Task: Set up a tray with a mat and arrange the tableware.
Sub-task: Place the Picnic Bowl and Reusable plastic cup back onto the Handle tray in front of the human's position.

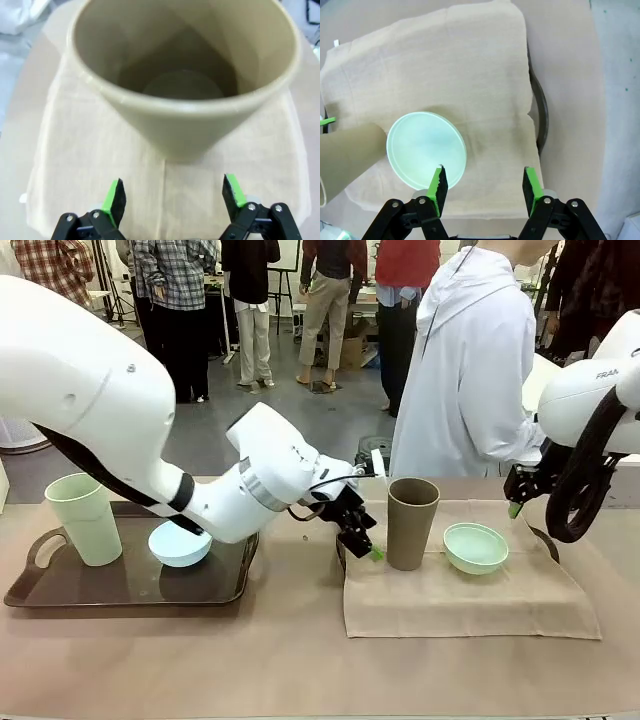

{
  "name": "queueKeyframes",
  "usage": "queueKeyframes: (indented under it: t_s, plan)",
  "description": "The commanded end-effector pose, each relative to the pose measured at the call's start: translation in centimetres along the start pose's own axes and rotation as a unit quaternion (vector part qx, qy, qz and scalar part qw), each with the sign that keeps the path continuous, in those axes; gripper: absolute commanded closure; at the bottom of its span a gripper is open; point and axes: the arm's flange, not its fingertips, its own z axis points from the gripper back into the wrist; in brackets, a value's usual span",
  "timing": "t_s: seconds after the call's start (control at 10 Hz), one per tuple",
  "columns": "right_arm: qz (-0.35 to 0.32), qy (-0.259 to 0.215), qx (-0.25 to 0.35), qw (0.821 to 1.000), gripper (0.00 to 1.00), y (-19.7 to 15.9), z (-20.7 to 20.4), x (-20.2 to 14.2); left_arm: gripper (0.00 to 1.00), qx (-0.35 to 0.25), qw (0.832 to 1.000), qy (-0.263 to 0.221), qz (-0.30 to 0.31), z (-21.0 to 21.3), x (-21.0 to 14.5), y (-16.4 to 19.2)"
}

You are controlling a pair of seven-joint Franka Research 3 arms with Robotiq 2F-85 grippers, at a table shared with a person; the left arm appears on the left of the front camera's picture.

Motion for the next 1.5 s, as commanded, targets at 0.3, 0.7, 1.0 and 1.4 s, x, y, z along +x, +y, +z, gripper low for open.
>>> queueKeyframes:
  t_s: [0.3,0.7,1.0,1.4]
  plan:
    - [0.043,-0.028,-0.035,0.998,0.22,1.8,4.3,-3.1,0.00,0.093,0.960,0.213,0.154,12.9,1.0,-2.9]
    - [0.035,-0.042,-0.039,0.998,0.22,2.6,6.8,-3.7,0.00,0.158,0.904,0.288,0.272,21.3,1.9,-4.7]
    - [0.051,-0.043,-0.025,0.997,0.22,2.7,7.2,-3.6,0.00,0.142,0.876,0.300,0.350,24.0,4.5,-6.7]
    - [0.051,-0.043,-0.025,0.997,0.22,2.7,7.2,-3.6,0.00,0.149,0.842,0.334,0.397,26.0,8.5,-8.7]
